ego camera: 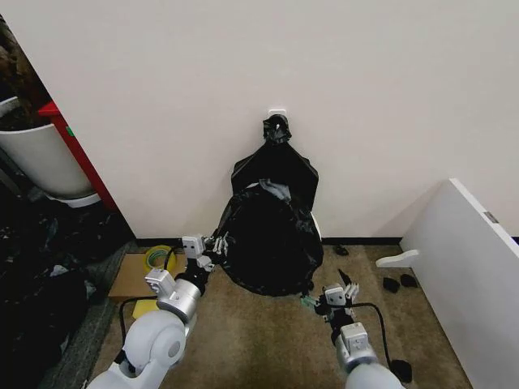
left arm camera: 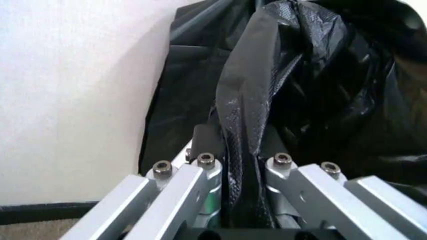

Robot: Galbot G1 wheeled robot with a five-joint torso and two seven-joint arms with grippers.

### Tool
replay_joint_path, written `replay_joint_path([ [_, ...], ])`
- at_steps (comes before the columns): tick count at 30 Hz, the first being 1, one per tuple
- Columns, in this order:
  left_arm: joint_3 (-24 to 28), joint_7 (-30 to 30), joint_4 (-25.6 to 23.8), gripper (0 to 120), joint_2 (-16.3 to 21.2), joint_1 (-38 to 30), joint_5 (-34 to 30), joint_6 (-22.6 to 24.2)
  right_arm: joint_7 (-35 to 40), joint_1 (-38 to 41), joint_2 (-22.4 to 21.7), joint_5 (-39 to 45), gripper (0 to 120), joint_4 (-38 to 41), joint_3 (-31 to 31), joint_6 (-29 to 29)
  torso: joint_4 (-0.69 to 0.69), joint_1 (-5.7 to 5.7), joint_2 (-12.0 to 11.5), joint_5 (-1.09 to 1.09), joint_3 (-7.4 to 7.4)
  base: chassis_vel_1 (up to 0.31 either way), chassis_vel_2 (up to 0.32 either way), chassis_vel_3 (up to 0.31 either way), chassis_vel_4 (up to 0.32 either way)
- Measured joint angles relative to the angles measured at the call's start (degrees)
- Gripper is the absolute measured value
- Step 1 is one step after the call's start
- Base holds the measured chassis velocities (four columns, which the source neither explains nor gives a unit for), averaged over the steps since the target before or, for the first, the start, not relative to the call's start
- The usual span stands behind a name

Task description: Place the garbage bag over the trash bin.

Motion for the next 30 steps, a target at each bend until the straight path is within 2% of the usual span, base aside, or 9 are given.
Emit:
replay_joint_path([
  [9,0.26,0.12,0.51,5,0.23,0.61,2.61,-0.18,-1.66,-0.14,0.06,-3.12,100,-0.9,2.26,7.27,0.0,0.0,0.0,-0.01,0.0,0.0,0.0,0.0,0.0],
  [13,1.02,0.44,2.78,5,0.19,0.31,4.07,-1.25,-6.57,-2.83,-2.66,-5.29,100,-1.09,6.58,16.41,-0.02,0.0,0.0,-0.01,0.0,0.0,0.0,0.0,0.0],
  [14,1.02,0.44,2.78,5,0.19,0.31,4.07,-1.25,-6.57,-2.83,-2.66,-5.29,100,-1.09,6.58,16.41,-0.02,0.0,0.0,-0.01,0.0,0.0,0.0,0.0,0.0],
  [16,1.26,0.7,3.5,5,0.34,0.29,4.77,-1.72,-13.71,-4.29,-4.73,-4.75,100,-2.96,9.45,23.73,-0.01,0.0,0.0,-0.01,0.0,0.0,0.0,0.0,0.0],
  [18,1.31,0.8,3.61,5,0.38,0.29,4.97,-1.83,-15.84,-4.5,-5.13,-4.62,100,-3.67,10.19,25.47,-0.01,0.0,0.0,-0.01,0.0,0.0,0.0,0.0,0.0],
  [21,1.62,1.25,3.79,5,0.56,0.33,5.86,-2.18,-26.67,-4.91,-6.77,-4.56,100,-8.05,13.91,32.6,-0.01,0.0,0.0,0.0,0.0,0.0,0.0,0.0,0.0],
  [30,1.79,1.29,3.61,5,0.62,0.26,5.94,-2.25,-37.49,-3.33,-7.08,-5.01,100,-16.13,17.78,38.39,-0.01,0.0,0.0,0.0,0.0,0.0,0.0,0.0,0.0],
])
